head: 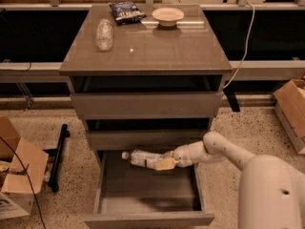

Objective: Place blue plastic bottle into bottom drawer

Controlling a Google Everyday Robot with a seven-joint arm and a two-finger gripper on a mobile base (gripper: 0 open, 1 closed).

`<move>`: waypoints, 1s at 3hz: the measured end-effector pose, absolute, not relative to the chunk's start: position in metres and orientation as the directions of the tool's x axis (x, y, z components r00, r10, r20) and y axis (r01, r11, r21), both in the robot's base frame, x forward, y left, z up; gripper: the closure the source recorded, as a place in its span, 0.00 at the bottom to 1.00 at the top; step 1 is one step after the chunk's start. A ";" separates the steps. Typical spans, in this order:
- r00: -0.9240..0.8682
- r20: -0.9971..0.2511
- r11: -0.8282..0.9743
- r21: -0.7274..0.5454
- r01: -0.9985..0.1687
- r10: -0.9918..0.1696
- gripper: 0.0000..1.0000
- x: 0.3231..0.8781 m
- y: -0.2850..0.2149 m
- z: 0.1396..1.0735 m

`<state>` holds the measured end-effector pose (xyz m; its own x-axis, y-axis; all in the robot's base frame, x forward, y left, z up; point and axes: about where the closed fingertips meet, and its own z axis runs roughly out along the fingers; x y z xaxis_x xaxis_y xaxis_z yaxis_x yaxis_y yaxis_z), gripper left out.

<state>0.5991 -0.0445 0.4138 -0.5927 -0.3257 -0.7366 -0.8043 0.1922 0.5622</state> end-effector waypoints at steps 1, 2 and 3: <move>-0.663 -0.664 0.187 0.644 -0.742 -0.346 1.00 0.584 -0.039 0.344; -0.667 -0.662 0.185 0.648 -0.739 -0.343 1.00 0.581 -0.037 0.340; -0.680 -0.633 0.211 0.656 -0.725 -0.369 1.00 0.581 -0.032 0.326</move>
Offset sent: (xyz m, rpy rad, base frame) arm -0.0119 0.0043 -0.0556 -0.0109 0.0867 0.0137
